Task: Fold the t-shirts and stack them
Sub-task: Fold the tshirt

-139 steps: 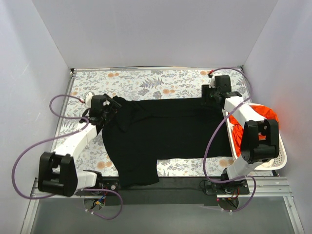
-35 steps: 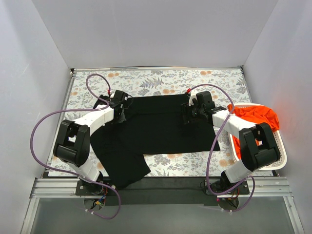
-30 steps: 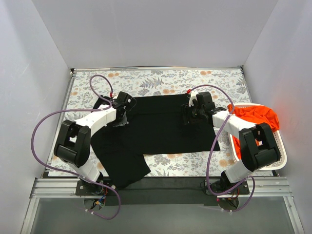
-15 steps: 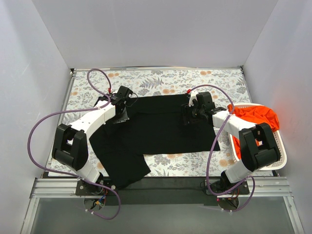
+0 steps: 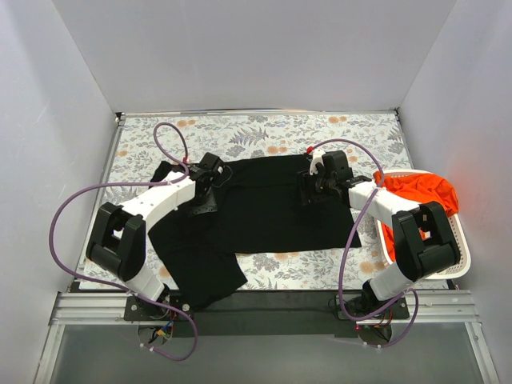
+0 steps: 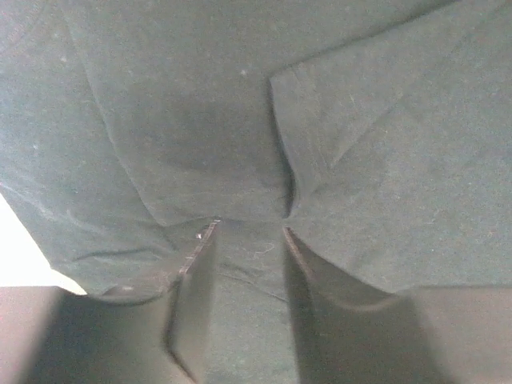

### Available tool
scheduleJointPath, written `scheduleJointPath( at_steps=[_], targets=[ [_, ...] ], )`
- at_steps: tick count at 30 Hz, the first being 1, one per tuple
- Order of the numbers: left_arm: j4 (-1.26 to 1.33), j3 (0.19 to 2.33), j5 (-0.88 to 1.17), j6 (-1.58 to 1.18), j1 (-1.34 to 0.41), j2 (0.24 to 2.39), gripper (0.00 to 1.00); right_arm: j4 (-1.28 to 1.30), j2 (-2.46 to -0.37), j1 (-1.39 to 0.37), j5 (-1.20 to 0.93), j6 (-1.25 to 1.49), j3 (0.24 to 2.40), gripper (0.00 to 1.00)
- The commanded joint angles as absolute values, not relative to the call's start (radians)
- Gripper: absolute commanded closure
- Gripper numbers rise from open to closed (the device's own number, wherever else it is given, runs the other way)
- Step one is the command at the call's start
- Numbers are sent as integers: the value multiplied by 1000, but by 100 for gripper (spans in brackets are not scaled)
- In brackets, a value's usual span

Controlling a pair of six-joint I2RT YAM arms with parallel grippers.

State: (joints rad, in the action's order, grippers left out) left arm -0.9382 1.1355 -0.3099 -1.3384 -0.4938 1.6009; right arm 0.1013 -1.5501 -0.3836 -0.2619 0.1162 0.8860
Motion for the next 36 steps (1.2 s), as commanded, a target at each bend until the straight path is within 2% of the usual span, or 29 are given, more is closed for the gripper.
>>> scheduleJointPath(
  at_steps=[1, 2, 4, 10, 12, 13, 16, 26, 36],
  targets=[
    [-905, 1135, -350, -1371, -489, 1542, 62, 75, -1520, -382, -276, 104, 879, 45],
    [-890, 1140, -359, -1371, -482, 1534, 58, 75, -1519, -383, -275, 104, 879, 45],
    [-870, 1147, -397, -1362, -463, 1522, 44, 74, -1513, -382, -276, 103, 879, 45],
    [-663, 1160, -367, -1292, -226, 1471, 43, 72, -1509, -383, -285, 103, 876, 45],
    [-550, 1164, -350, -1275, -129, 1477, 43, 66, -1511, -383, -293, 103, 874, 45],
    [-517, 1170, -336, -1272, -105, 1498, 51, 64, -1509, -382, -295, 104, 874, 45],
    [-427, 1222, -281, -1285, -8, 1590, 60, 58, -1519, -382, -310, 107, 873, 45],
    [-311, 1422, -233, -1240, 64, 1900, 63, 48, -1536, -383, -344, 113, 873, 45],
    [-272, 1376, -199, -1213, 64, 1928, 63, 44, -1560, -383, -351, 112, 874, 45]
  ],
)
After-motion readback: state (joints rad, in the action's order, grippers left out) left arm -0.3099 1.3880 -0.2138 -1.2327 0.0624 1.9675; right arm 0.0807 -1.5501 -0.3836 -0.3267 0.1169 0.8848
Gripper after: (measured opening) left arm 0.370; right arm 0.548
